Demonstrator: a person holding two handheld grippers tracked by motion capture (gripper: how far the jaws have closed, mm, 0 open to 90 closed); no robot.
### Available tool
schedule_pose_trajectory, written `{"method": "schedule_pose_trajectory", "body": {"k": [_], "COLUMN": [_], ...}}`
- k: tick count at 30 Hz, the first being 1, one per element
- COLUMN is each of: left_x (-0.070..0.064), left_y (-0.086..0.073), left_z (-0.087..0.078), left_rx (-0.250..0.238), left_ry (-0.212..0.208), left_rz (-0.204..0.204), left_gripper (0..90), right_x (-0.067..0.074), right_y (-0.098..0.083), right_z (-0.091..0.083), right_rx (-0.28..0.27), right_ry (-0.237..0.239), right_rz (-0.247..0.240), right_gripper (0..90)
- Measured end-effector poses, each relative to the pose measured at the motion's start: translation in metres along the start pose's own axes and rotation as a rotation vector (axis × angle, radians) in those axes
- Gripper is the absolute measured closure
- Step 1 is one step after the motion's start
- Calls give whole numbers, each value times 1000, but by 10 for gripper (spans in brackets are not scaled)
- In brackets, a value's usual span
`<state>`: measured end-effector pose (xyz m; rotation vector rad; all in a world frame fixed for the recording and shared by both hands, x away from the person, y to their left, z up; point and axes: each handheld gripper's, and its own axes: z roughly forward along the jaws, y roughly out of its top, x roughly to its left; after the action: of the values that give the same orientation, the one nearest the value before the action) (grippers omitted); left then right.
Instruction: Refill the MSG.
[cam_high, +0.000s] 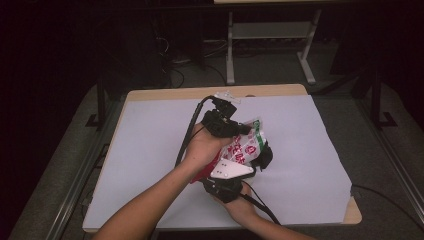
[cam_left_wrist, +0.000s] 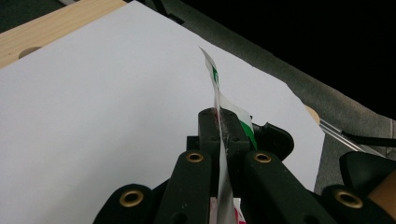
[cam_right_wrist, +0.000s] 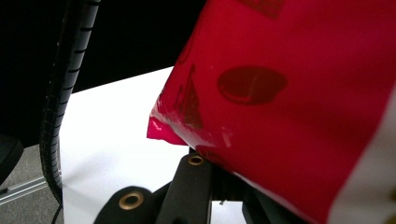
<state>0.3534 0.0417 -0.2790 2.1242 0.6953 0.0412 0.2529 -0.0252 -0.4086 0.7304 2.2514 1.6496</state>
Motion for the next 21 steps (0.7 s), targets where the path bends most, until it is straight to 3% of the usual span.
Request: {"method": "schedule_pose_trajectory", "body": {"k": [21], "left_x": [1], "left_y": [0], "left_z": [1], "left_rx": [5], "left_ry": [2], "left_rz": [-12], "left_gripper": [900], "right_x": [0], "right_y": [1], "right_z": [1], "right_rx": [-6], "right_ry": [4], "right_rz": [3], "right_gripper": [900]}}
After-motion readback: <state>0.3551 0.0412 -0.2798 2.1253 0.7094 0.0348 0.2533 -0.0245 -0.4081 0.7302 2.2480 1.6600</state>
